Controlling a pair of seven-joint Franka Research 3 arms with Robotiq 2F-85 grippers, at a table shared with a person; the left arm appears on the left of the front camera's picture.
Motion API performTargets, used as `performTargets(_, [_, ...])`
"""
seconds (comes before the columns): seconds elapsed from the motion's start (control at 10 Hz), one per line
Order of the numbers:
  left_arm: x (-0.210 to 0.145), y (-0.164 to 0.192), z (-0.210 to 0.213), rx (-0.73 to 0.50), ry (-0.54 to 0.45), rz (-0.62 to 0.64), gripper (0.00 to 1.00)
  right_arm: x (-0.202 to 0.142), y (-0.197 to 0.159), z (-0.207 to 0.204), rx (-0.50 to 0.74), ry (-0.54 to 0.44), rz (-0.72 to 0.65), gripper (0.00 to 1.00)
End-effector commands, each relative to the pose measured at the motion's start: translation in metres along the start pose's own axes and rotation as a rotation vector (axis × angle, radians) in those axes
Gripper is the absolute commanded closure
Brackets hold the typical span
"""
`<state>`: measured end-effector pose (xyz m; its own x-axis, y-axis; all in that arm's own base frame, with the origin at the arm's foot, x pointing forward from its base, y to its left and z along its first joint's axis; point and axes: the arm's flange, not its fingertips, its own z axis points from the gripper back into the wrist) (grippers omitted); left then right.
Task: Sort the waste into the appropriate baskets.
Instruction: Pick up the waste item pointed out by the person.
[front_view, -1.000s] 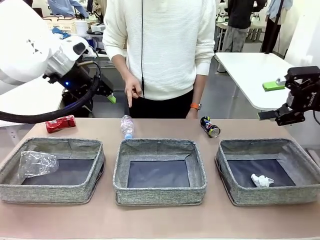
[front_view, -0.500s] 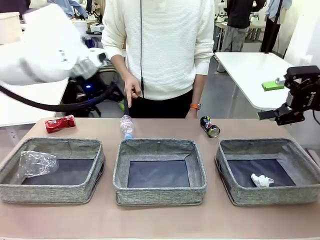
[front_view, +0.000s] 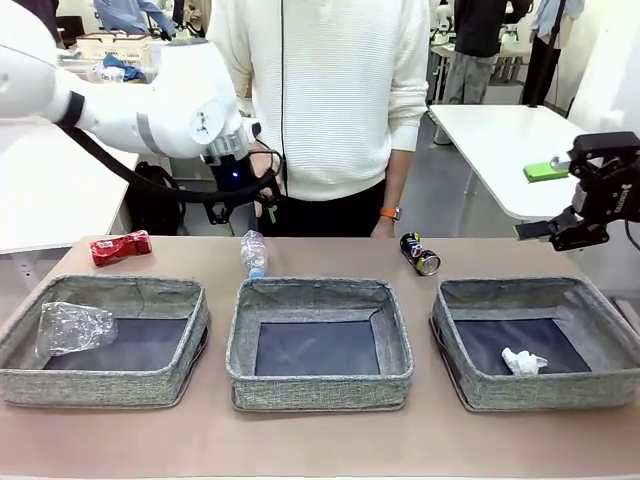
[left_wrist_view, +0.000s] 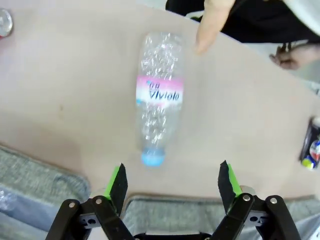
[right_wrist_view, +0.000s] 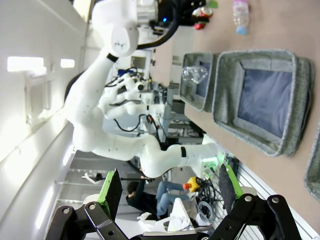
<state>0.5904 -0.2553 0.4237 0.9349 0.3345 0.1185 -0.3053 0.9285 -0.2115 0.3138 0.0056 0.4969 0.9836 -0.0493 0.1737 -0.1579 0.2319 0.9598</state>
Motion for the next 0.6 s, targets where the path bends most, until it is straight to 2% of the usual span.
performTargets(0.0, [0.003,-0.003,-0.021,-0.058,-0.075,0.061,0.07,0.001,0.002,0.0,0.02,-0.007,0.013,0.0])
performTargets(0.2, [0.003,0.007,-0.043,-0.067,-0.189,0.094,0.07,0.001,0.002,0.0,0.02,-0.007,0.013,0.0])
performTargets(0.4, [0.002,0.023,-0.059,-0.039,-0.2,0.073,0.07,0.001,0.002,0.0,0.02,-0.007,0.013,0.0])
performTargets(0.5, [0.002,0.027,-0.065,-0.051,-0.153,0.032,0.07,0.001,0.002,0.0,0.02,-0.007,0.013,0.0])
